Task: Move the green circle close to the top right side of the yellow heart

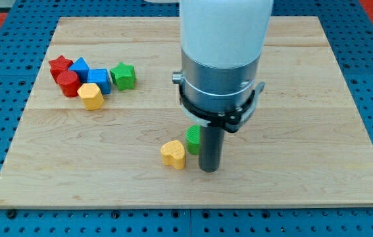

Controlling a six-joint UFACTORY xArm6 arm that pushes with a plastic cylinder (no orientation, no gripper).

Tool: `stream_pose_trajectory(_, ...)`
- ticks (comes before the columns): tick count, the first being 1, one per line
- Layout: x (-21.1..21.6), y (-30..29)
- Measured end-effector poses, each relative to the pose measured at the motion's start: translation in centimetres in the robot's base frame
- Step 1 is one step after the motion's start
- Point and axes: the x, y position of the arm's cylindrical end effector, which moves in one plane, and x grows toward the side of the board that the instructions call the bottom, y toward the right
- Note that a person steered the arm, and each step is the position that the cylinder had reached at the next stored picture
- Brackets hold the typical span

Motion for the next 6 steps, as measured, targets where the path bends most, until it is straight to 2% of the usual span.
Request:
stream_pose_trajectory(1,-3.6,6.2)
stream_pose_trajectory(2,-7.7,9.5)
stream_pose_trajectory(4,-12.4,3.7)
stream_pose_trajectory(6,-17.1,3.1)
